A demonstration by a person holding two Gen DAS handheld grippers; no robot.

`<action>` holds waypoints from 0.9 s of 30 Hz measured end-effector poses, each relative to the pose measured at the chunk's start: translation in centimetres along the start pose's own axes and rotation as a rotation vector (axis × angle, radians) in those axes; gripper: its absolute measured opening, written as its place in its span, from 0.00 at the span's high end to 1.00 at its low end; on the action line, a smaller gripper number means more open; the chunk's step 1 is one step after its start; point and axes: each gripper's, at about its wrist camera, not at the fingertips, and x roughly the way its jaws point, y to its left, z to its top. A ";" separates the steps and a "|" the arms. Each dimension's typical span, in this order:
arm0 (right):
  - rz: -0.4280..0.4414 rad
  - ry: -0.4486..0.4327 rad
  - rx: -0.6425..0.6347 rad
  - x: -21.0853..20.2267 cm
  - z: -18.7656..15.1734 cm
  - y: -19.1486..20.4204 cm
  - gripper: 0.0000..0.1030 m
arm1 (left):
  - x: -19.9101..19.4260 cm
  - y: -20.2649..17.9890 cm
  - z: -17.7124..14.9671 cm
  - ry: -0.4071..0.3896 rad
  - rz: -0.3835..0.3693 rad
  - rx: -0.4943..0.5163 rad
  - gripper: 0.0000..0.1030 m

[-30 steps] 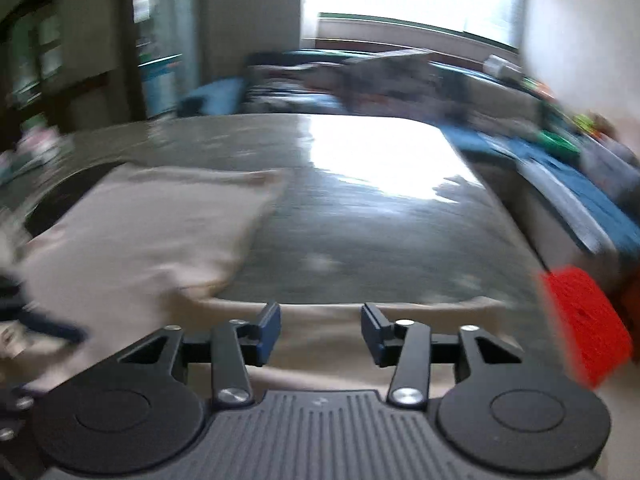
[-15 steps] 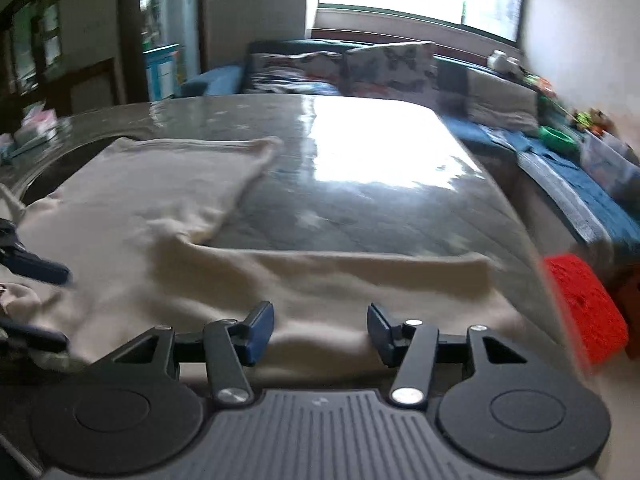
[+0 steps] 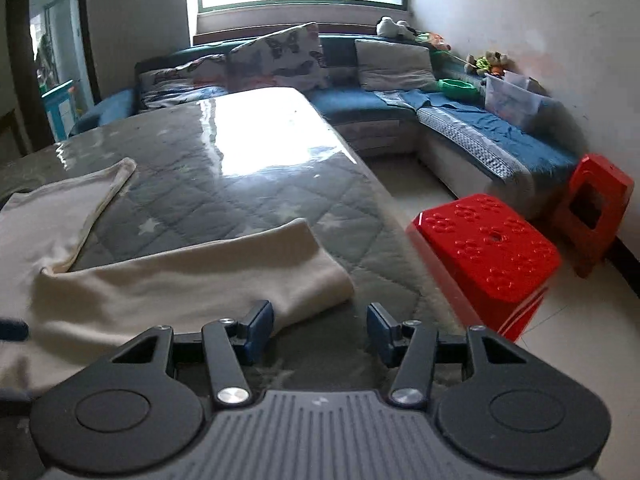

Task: Fold clothes
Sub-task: 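Open the right gripper and move it to the sweatshirt's side edge, then grasp the sweatshirt side edge with the right gripper and lift it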

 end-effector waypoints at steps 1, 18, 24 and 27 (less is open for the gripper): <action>0.005 -0.005 0.010 0.0 0.1 -0.2 0.53 | 0.3 -0.2 -0.1 0.004 -0.002 0.006 0.47; -0.060 -0.051 0.084 0.0 -0.3 -1.2 0.94 | -0.2 -0.6 -0.6 -0.012 -0.107 0.051 0.91; -0.008 -0.076 0.165 -0.6 -0.5 -1.9 0.79 | -0.5 0.6 1.3 -0.062 -0.013 -0.021 0.89; 0.002 -0.082 0.178 -0.8 -0.6 -2.0 0.78 | 1.0 0.9 2.0 -0.038 0.013 -0.059 0.84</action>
